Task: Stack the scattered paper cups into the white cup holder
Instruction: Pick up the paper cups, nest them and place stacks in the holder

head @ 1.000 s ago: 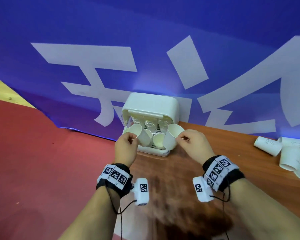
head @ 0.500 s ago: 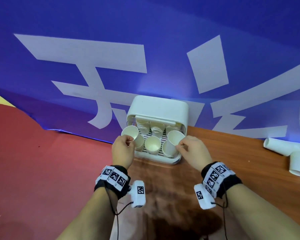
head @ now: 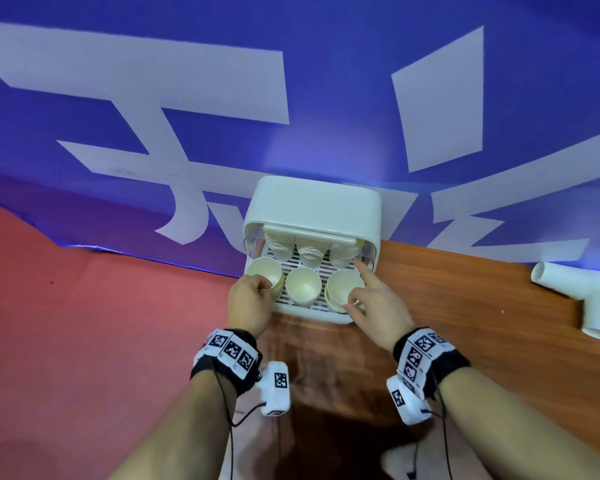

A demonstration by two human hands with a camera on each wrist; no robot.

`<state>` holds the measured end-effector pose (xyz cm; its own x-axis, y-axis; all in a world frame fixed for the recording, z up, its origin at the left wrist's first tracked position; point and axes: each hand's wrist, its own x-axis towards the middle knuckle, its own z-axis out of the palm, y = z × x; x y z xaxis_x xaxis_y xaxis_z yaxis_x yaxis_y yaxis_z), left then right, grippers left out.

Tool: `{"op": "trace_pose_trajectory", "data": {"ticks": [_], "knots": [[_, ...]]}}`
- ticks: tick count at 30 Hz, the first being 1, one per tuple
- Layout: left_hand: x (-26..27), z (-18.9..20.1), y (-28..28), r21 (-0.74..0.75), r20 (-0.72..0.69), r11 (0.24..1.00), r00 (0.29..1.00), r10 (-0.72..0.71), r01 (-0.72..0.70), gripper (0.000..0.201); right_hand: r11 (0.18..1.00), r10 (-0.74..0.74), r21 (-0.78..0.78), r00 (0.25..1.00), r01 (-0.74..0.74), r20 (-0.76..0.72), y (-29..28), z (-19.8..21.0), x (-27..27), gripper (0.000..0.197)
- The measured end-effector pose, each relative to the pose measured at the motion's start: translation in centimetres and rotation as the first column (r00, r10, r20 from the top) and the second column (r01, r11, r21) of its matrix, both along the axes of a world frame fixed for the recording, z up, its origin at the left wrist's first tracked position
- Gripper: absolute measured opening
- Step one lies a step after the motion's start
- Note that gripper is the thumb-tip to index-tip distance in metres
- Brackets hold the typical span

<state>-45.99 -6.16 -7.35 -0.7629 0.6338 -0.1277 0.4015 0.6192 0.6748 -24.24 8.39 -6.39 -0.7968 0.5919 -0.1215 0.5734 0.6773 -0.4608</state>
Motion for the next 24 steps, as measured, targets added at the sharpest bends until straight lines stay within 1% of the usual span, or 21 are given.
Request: {"op": "trace_pose_trajectory", "data": {"ticks": [5,9,11,14,17,19,24], "knots": [[-0.2,-1.5,-0.3,-0.076,-0.01,0.997,0.999,-0.031,0.03,0.015,0.997,0.019,-0.078,0.994,-0.011,0.105,0.0,-0.7,-0.5,0.018],[-0.1,-1.5,-0.3,-0.107,-0.017,0.993,0.999,-0.052,0.05,0.005,0.996,0.031,-0.091,0.987,-0.017,0.156,0.2,-0.6,-0.9,0.015],[0.1,-1.1,-0.3,-0.115,-0.024,0.992,0.998,-0.056,0.053,0.008,0.994,0.04,-0.103,0.985,-0.023,0.169,0.4,-0.5,-0.9,0.015],[0.5,-0.3,-0.4,-0.116,-0.058,0.992,0.997,-0.053,0.046,0.019,0.993,0.041,-0.116,0.99,-0.025,0.135,0.7,0.0,-0.7,0.022],[1.8,1.1,-0.2,-0.073,-0.084,0.996,0.995,-0.052,0.046,0.017,0.994,0.015,-0.107,0.997,-0.007,0.079,1.0,1.0,0.3,0.024],[3.4,2.3,0.4,-0.053,-0.102,0.993,0.989,-0.108,0.103,0.017,0.994,-0.013,-0.111,0.999,0.017,0.04,1.1,1.9,1.5,0.023],[8.5,4.9,3.0,-0.014,-0.072,0.978,0.975,-0.209,0.209,0.02,0.99,-0.087,-0.116,0.996,0.085,-0.017,1.9,4.2,6.7,0.022]]}}
